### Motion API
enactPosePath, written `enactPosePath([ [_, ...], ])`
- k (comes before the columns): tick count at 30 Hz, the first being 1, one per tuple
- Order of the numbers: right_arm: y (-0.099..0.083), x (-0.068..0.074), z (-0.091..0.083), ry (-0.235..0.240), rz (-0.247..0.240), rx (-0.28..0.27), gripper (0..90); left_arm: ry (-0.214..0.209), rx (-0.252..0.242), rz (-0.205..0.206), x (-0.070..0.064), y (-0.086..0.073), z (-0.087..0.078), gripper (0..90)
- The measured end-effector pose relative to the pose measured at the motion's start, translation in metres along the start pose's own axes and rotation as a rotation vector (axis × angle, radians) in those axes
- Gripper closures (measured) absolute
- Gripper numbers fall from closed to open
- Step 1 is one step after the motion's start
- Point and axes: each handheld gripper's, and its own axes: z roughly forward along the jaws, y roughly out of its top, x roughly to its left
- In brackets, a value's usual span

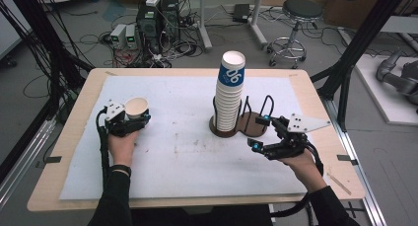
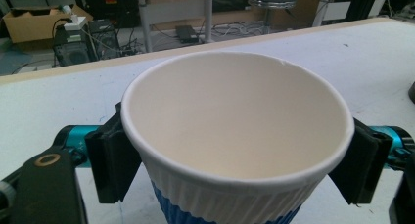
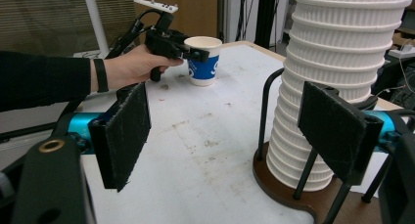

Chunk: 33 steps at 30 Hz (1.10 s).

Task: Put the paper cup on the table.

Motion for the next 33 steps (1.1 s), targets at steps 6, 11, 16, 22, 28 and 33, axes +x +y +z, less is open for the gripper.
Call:
enactPosePath([
  [6,0.001,0.000,0.001,0.005,-0.004,-0.003,20.5,-0.008,0.016,0.010,-0.002,0.001,-0.001,17.0],
  [11,0.001,0.000,0.001,0.007,-0.006,-0.005,20.4,-0.008,0.027,0.008,-0.004,0.002,0.000,11.8],
  [16,0.002,0.000,0.001,0.010,-0.003,-0.005,20.5,0.019,0.052,-0.001,-0.004,0.002,-0.001,6.4],
  [22,0.002,0.000,0.000,0.010,-0.005,-0.009,20.4,0.047,0.069,-0.008,-0.003,0.004,-0.008,6.3],
  [28,0.001,-0.001,-0.001,0.017,-0.007,-0.012,20.4,0.055,0.075,-0.009,-0.002,0.008,-0.021,6.3],
  [33,0.001,-0.002,-0.001,0.019,-0.003,-0.012,20.4,0.043,0.090,-0.003,-0.003,0.009,-0.027,6.3],
])
